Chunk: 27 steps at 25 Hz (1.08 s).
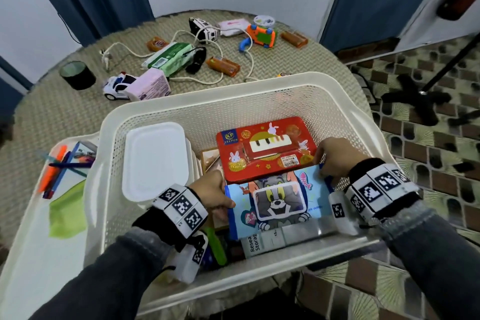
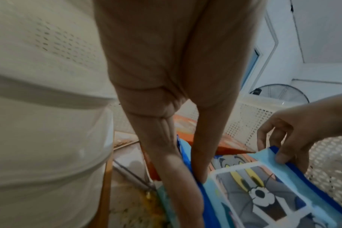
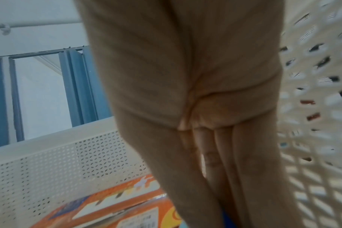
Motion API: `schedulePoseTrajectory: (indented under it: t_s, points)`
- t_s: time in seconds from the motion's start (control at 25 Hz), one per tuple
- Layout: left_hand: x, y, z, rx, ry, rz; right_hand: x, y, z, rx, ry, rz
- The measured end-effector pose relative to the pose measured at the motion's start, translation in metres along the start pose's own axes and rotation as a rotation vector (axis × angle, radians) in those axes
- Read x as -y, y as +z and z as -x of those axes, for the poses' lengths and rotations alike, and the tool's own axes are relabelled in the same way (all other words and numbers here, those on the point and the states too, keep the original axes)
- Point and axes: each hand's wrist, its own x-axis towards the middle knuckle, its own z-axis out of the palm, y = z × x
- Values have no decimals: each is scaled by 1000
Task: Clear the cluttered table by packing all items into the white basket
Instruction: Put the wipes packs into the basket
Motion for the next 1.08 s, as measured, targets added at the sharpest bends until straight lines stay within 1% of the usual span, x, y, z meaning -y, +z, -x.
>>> schedulePoseTrajectory:
  t_s: [0.08, 0.16, 0.32, 0.36, 0.4, 0.44, 0.52, 0.56, 0.6, 0.68, 0.8, 0.92, 1.08]
  points:
    - [5, 1, -8, -14, -17, -23, 2, 3, -3, -35, -4, 68]
    - [8, 2, -12, -23, -27, -88, 0, 6, -7, -54, -15, 87]
    - [12, 8, -15, -68, -4, -250, 0, 6, -10, -101, -92, 67]
    - [12, 8, -15, -79, 2, -276, 3, 6, -8, -94, -120, 73]
    - [12, 9, -16, -79, -4, -269, 6, 7, -6, -44, -148, 91]
    - [12, 8, -15, -66, -16, -246, 10, 9, -3, 53, -173, 120]
    - [12, 9, -16, -44, -37, -263, 20, 14, 2, 318, -215, 238]
    - [12, 10, -17, -43, -33, -300, 23, 16, 4, 411, -230, 308]
    - [13, 10, -17, -47, -19, -324, 26, 17, 3, 462, -246, 357]
    - [16, 12, -22, -53, 0, -310, 26, 18, -2, 510, -249, 371]
    - [16, 14, -26, -68, 28, -258, 23, 19, -7, 517, -244, 361]
    - [17, 16, -28, -63, 46, -169, 14, 19, -12, 468, -253, 357]
    - [17, 18, -28, -73, 50, -198, 7, 16, -13, 390, -185, 265]
